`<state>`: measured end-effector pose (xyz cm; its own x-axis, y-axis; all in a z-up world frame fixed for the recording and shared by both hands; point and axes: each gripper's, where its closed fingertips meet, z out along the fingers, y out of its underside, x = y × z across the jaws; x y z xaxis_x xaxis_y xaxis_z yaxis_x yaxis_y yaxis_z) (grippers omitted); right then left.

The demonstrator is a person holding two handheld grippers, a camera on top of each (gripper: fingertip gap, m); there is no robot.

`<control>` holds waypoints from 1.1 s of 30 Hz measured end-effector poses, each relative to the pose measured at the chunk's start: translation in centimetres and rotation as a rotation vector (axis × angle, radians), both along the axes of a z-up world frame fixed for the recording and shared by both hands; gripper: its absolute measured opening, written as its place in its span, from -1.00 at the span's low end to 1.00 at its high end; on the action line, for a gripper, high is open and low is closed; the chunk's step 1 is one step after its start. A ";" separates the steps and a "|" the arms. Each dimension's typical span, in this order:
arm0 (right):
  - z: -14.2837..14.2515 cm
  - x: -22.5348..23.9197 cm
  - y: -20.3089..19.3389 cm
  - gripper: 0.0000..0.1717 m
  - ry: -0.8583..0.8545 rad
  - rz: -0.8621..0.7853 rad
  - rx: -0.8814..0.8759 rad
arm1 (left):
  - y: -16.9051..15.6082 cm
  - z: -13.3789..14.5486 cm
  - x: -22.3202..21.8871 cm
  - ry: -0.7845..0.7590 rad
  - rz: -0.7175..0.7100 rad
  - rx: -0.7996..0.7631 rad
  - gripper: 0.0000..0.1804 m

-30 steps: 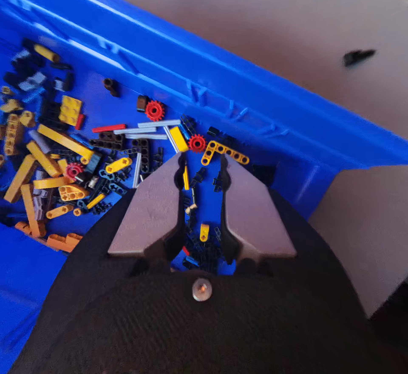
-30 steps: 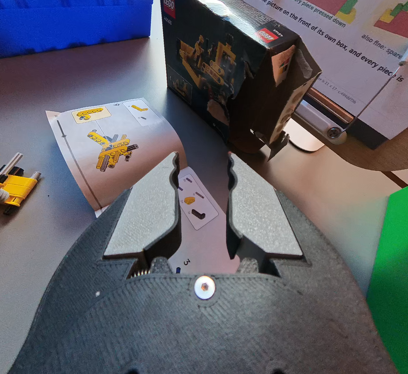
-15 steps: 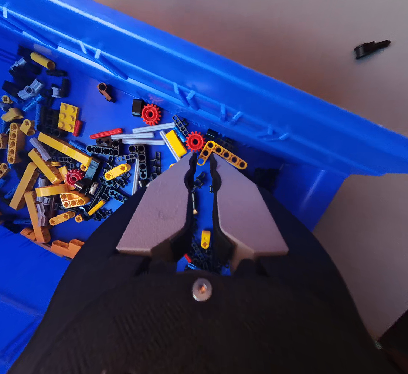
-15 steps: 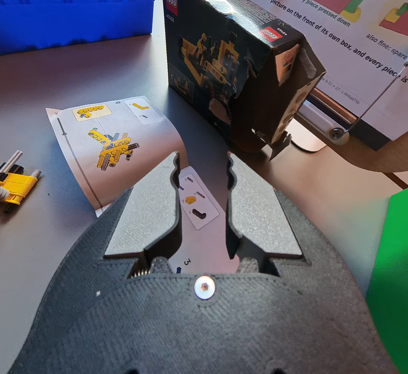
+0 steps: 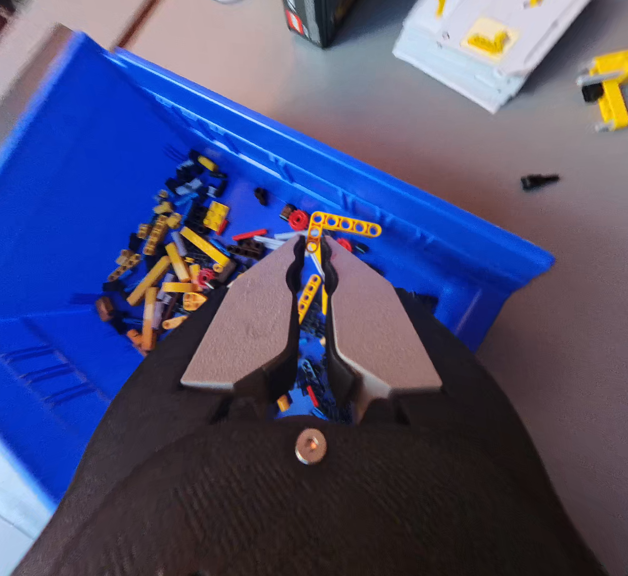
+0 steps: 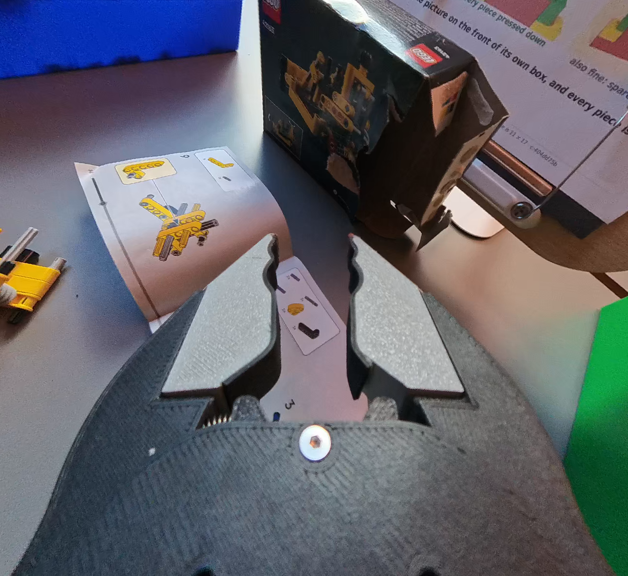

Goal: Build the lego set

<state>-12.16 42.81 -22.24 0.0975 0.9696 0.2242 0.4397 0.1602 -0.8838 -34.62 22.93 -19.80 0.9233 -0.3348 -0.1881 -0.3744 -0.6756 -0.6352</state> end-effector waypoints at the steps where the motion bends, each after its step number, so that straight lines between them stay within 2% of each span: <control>1: 0.3 0.0 -0.3 -0.56 0.021 0.016 0.012 | 0.6 1.1 -0.4 0.003 0.027 0.065 -0.93; 4: 2.7 -0.4 -2.2 -0.61 0.146 0.102 0.020 | 1.9 5.1 -0.7 0.033 0.064 0.293 -0.93; 7: 5.2 -1.4 -5.5 -0.55 0.229 0.204 -0.100 | 2.4 9.7 0.9 0.048 0.047 0.539 -0.93; 10: 7.7 -2.7 -9.3 -0.50 0.287 0.287 -0.220 | 2.2 11.5 5.2 0.017 -0.080 0.644 -0.93; 16: 10.9 -3.9 -16.6 -0.50 0.318 0.478 -0.481 | 2.6 9.5 13.8 0.115 -0.270 0.649 -0.94; 22: 10.2 -3.6 -19.8 -0.50 0.238 0.588 -0.636 | 2.3 7.2 18.4 0.186 -0.348 0.626 -0.94; 23: 9.8 -3.6 -19.9 -0.56 0.222 0.590 -0.645 | 2.2 6.9 18.9 0.195 -0.364 0.622 -0.94; 24: 9.3 -3.7 -19.9 -0.75 0.203 0.582 -0.647 | 2.2 6.5 19.3 0.204 -0.379 0.621 -0.94; 26: 8.6 -3.6 -19.5 -0.80 0.170 0.572 -0.664 | 2.4 6.0 19.3 0.222 -0.379 0.615 -0.94; 28: 8.0 -3.3 -18.9 -0.92 0.137 0.557 -0.682 | 2.5 5.5 19.4 0.177 -0.379 0.590 -0.92; 33: 7.3 -2.1 -15.8 -0.95 0.089 0.482 -0.597 | 2.5 4.8 19.1 0.048 -0.358 0.521 -0.94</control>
